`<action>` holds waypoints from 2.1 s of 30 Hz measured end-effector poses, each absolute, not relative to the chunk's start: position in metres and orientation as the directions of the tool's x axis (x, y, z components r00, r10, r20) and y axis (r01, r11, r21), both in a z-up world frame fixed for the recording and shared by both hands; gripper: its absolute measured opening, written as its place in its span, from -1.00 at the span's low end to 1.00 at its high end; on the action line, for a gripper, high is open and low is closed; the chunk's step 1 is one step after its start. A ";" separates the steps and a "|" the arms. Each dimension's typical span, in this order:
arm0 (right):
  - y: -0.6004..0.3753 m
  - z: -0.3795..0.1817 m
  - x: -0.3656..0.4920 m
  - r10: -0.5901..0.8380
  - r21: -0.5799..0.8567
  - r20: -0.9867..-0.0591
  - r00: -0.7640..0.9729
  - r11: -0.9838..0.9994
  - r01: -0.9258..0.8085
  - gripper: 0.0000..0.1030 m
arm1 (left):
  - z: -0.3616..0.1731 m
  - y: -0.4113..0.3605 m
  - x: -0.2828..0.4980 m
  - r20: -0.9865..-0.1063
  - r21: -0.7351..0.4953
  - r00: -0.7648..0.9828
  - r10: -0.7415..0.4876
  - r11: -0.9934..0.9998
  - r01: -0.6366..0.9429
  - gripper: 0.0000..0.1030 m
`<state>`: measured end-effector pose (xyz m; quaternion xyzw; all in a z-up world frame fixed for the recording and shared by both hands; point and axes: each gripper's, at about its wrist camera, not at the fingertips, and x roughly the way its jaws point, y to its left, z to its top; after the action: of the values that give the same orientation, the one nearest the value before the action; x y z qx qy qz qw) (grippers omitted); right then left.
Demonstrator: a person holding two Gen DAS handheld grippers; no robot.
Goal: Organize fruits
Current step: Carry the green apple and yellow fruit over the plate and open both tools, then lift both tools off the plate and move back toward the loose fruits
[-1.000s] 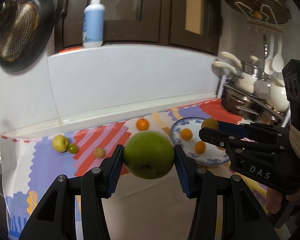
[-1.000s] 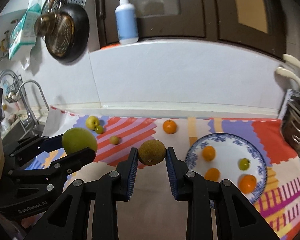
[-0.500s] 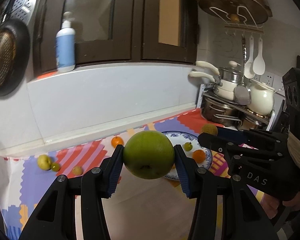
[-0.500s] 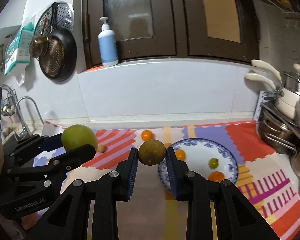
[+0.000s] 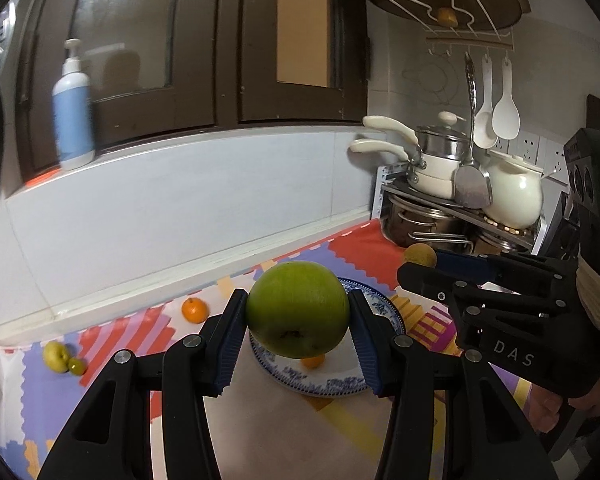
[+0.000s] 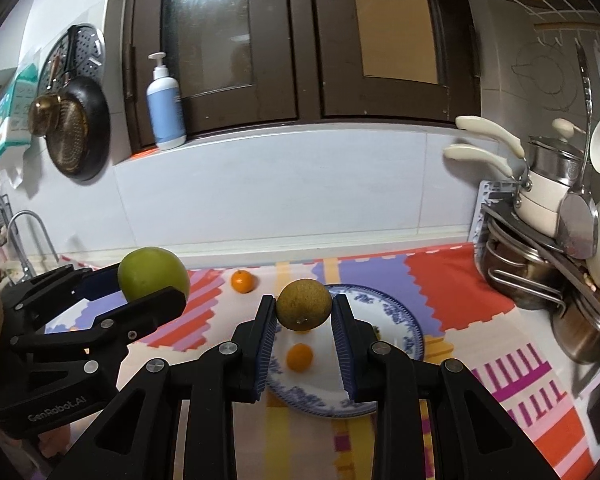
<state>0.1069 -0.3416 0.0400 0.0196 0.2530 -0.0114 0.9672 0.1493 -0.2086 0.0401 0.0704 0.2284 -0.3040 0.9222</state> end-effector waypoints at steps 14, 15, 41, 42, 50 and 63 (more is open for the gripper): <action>-0.394 0.012 0.163 -0.029 0.044 -0.553 0.833 0.997 0.064 -0.43 | 0.008 -0.263 0.216 -0.557 0.003 0.649 -0.518 0.781 0.625 -0.04; -0.397 0.009 0.168 -0.032 0.046 -0.560 0.828 0.997 0.069 -0.43 | 0.005 -0.266 0.221 -0.565 0.004 0.645 -0.514 0.781 0.625 -0.04; -0.447 -0.080 0.262 0.009 0.122 -0.731 0.683 0.986 0.117 -0.43 | -0.082 -0.319 0.303 -0.724 0.035 0.538 -0.432 0.756 0.654 -0.04; -0.448 -0.081 0.263 0.010 0.124 -0.733 0.680 0.985 0.119 -0.43 | -0.083 -0.320 0.304 -0.725 0.034 0.535 -0.433 0.754 0.657 -0.04; -0.451 -0.083 0.262 -0.003 0.124 -0.733 0.681 0.982 0.139 -0.26 | -0.078 -0.324 0.298 -0.708 0.054 0.550 -0.443 0.742 0.668 -0.03; -0.437 -0.050 0.229 -0.058 0.092 -0.678 0.733 0.983 0.162 -0.26 | -0.035 -0.292 0.269 -0.628 0.068 0.640 -0.443 0.788 0.612 0.18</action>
<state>0.2289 -0.4370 -0.0504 0.0723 0.3608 -0.0591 0.9280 0.2688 -0.2919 -0.0347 0.1387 0.3054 -0.2948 0.8948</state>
